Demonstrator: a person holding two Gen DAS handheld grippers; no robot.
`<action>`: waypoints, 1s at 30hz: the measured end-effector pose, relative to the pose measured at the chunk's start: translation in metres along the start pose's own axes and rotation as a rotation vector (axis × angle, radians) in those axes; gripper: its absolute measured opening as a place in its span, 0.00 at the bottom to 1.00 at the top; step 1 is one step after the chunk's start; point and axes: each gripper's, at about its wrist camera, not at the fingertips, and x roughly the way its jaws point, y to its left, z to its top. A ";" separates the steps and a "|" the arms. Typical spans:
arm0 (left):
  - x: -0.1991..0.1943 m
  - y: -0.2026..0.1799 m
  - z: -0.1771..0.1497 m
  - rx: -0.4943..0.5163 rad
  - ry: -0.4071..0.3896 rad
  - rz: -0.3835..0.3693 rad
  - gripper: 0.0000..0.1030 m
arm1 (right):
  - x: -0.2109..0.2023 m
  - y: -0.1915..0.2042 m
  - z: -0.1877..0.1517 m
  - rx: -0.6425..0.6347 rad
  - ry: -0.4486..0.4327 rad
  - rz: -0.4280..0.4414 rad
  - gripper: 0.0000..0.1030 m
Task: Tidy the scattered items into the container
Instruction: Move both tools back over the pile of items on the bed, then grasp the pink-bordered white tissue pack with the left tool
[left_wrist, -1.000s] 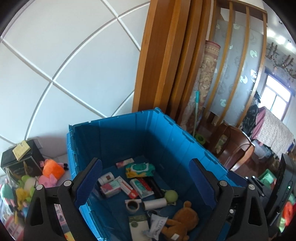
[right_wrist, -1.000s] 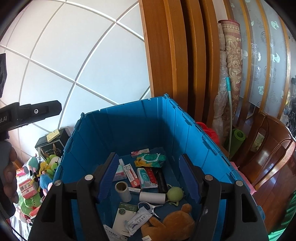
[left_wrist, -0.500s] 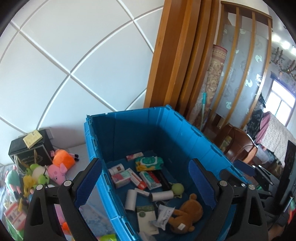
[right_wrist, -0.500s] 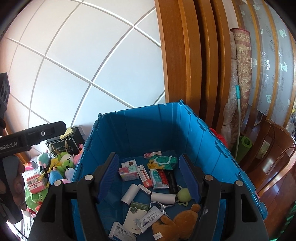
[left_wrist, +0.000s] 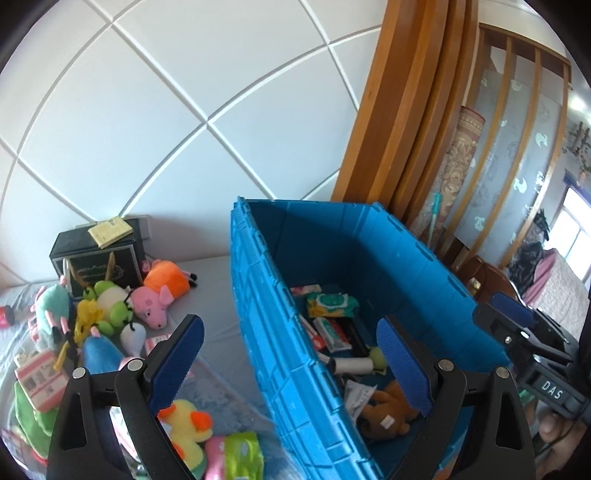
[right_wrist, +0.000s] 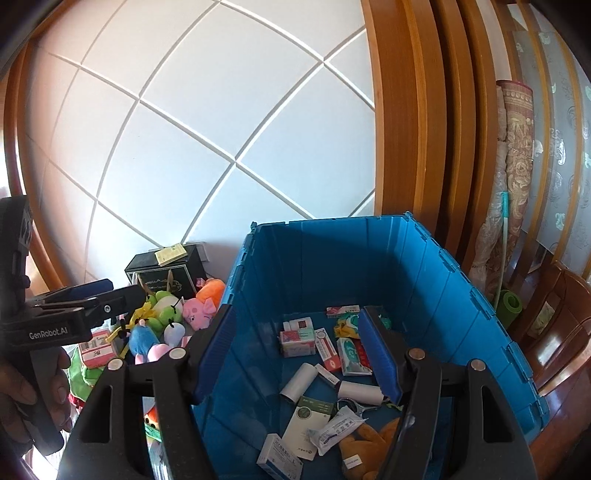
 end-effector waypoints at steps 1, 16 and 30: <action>-0.004 0.009 -0.004 -0.010 0.001 0.006 0.93 | 0.000 0.008 -0.001 -0.006 0.003 0.007 0.65; -0.070 0.154 -0.067 -0.104 -0.001 0.126 0.93 | 0.005 0.142 -0.010 -0.082 0.025 0.083 0.65; -0.138 0.355 -0.179 -0.339 0.070 0.373 0.93 | 0.025 0.284 -0.037 -0.169 0.076 0.189 0.66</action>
